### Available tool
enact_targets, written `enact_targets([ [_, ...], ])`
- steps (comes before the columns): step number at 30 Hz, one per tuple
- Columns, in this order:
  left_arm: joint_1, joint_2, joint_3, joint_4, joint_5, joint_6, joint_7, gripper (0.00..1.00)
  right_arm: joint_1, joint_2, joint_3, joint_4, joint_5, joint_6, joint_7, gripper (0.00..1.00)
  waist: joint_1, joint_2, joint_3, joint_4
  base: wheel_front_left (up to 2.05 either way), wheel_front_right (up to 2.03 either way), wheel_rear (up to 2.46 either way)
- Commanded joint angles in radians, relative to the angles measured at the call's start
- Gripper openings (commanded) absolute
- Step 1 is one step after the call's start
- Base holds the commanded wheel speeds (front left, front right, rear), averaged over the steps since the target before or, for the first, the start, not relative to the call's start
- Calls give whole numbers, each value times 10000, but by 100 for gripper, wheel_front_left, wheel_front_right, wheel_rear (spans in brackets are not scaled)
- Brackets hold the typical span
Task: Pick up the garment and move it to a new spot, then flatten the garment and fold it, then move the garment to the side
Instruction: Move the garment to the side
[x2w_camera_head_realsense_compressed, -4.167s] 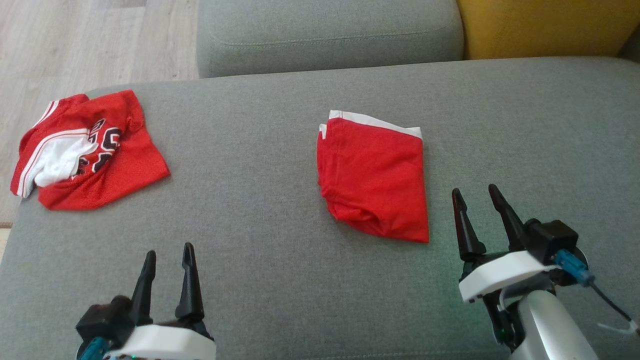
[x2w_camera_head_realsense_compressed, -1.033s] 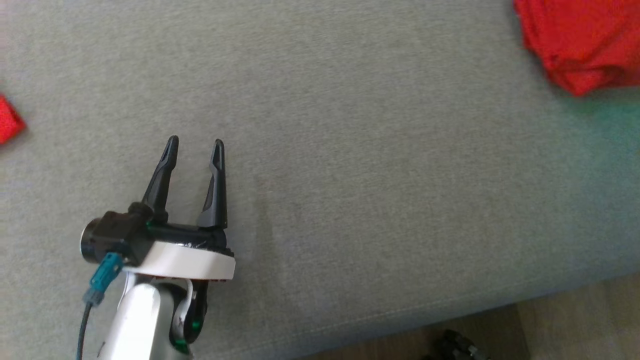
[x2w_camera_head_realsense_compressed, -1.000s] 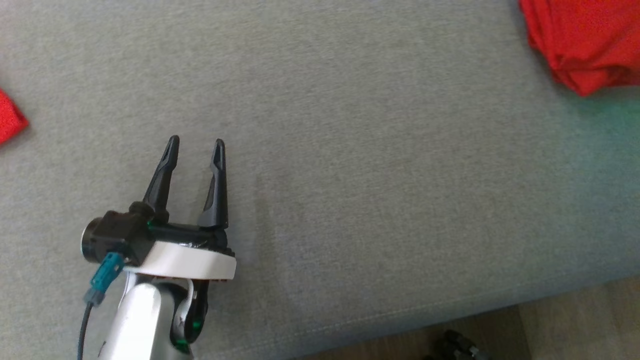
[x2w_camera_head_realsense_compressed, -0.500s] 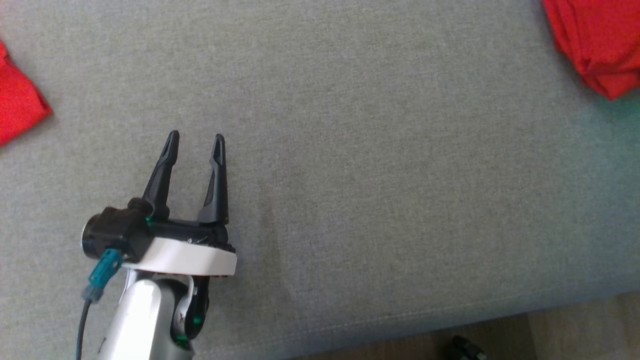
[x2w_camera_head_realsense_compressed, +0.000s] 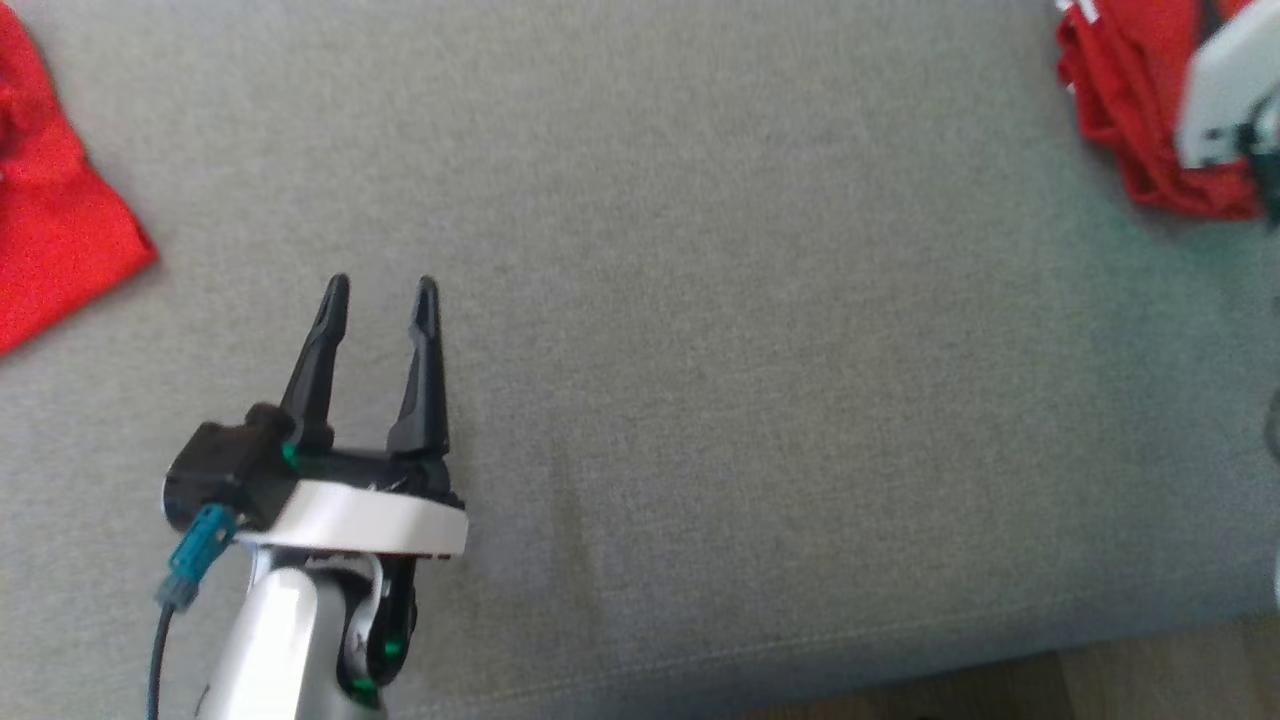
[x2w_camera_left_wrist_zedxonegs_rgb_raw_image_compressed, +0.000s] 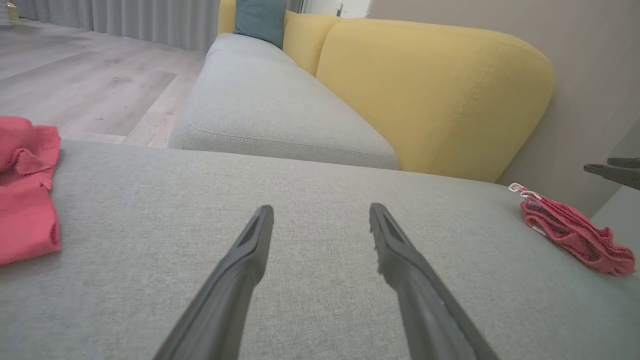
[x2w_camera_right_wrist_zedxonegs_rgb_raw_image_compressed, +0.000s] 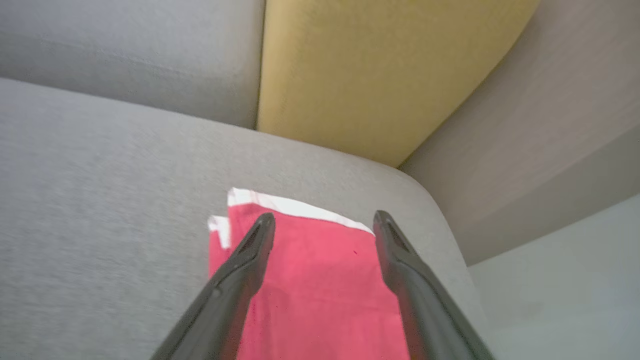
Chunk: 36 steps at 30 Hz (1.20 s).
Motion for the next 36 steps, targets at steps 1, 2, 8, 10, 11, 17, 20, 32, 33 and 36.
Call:
enact_targets([
  [1, 117, -14, 347, -251, -99, 90, -122, 100, 130, 211, 184, -360, 194, 65, -292, 100, -1, 0, -404, 109, 0, 0, 0],
  [2, 167, -14, 397, -225, -151, 134, -122, 100, 210, 375, 245, -323, 331, 65, -454, 100, -1, 0, -596, 163, 0, 0, 0],
  [8, 711, -15, 867, -8, -417, 466, -122, 100, 926, 1331, 749, -187, 1365, 65, -1517, 100, -1, 0, -1802, 502, 0, 0, 0],
  [10, 993, -15, 1080, 41, -515, 616, -122, 100, 1315, 1682, 958, -181, 1737, 65, -1858, 100, -1, 0, -2197, 613, 0, 0, 0],
  [11, 1159, -15, 1184, 51, -571, 691, -122, 100, 1522, 1848, 1041, -210, 1944, 65, -2041, 100, -1, 0, -2386, 663, 0, 0, 0],
  [17, 2248, -15, 1548, 154, -791, 955, -122, 100, 3044, 2384, 1251, -712, 2710, 65, -3224, 100, -1, 0, -3480, 999, 0, 0, 0],
  [20, 2903, -16, 1440, 217, -966, 1065, -122, 100, 4583, 2631, 1127, -1563, 3093, 65, -3719, 100, -1, 0, -3962, 1261, 0, 0, 0],
  [32, 3263, -16, 1118, 487, -1013, 985, -122, 100, 8328, 2683, 1617, -5235, 4201, 65, -3950, 100, -1, 0, -4332, 1554, 0, 0, 0],
  [33, 3257, -16, 1108, 498, -1005, 966, -122, 100, 8560, 2683, 1637, -5486, 4229, 65, -3951, 100, -1, 0, -4333, 1527, 0, 0, 0],
  [36, 3222, -16, 1083, 528, -981, 938, -122, 100, 9110, 2684, 1720, -6109, 4300, 65, -3835, 100, -1, 0, -4328, 1429, 0, 0, 0],
])
